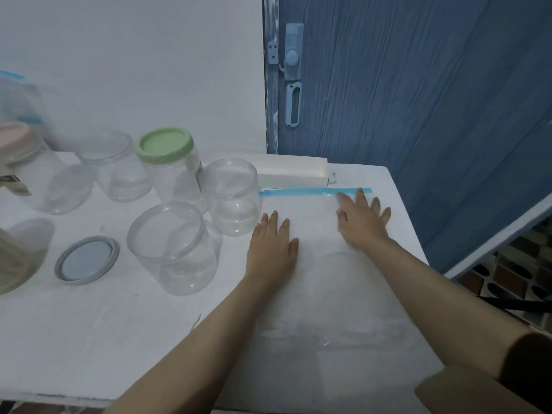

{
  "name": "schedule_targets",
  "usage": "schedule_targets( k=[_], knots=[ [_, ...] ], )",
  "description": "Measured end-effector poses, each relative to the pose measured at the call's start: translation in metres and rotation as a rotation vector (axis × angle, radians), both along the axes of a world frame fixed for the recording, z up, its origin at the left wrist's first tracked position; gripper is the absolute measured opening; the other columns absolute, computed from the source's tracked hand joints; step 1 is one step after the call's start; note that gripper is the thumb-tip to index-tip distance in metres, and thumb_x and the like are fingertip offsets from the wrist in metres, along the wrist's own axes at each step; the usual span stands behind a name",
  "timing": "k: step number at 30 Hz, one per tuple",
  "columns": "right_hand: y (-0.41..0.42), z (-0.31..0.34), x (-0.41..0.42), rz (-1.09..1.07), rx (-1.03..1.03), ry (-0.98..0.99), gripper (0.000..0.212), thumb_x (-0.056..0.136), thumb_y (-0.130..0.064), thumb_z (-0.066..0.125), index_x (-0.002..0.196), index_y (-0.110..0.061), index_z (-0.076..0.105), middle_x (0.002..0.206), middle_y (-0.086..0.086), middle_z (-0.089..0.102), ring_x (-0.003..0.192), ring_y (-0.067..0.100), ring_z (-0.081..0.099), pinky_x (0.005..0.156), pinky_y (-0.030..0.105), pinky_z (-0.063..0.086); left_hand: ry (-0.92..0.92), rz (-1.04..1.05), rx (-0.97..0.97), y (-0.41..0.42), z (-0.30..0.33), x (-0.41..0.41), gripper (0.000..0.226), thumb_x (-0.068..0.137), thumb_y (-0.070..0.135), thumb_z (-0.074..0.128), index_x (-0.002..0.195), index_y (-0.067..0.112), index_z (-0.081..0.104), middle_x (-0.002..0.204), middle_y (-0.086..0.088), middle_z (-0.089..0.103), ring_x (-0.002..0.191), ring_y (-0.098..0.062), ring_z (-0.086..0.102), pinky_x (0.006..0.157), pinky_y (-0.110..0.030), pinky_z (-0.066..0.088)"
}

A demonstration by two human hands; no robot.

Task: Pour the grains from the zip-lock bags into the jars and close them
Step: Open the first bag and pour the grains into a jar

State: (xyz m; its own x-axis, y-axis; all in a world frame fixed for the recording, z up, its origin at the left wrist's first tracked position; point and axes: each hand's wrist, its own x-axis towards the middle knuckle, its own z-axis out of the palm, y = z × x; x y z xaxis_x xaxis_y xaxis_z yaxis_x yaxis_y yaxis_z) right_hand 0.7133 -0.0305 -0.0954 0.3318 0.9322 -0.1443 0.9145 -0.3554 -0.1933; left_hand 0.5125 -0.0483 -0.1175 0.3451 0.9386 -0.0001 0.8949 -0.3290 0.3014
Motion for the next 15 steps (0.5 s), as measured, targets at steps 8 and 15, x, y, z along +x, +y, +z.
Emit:
schedule_targets(
  k=[8,15],
  knots=[
    [0.07,0.049,-0.021,0.244,0.21,0.127,0.074,0.097,-0.039,0.057,0.156,-0.037,0.012,0.166,0.003,-0.004,0.15,0.038,0.0,0.117,0.055,0.02,-0.092,0.03,0.028,0.003,-0.006,0.0,0.054,0.103,0.035,0.033,0.153,0.015,0.027,0.164,-0.011,0.011,0.152,-0.026,0.005,0.122,-0.035,0.003],
    [0.096,0.017,0.002,0.242,0.072,0.19,0.052,0.096,-0.043,0.059,0.139,-0.018,0.046,0.166,0.001,0.002,0.149,0.031,0.007,0.116,0.049,0.027,-0.137,0.028,0.025,0.004,-0.004,-0.003,0.054,0.103,0.035,0.036,0.152,0.016,0.029,0.165,-0.008,0.011,0.153,-0.024,0.005,0.121,-0.031,0.002]
  ],
)
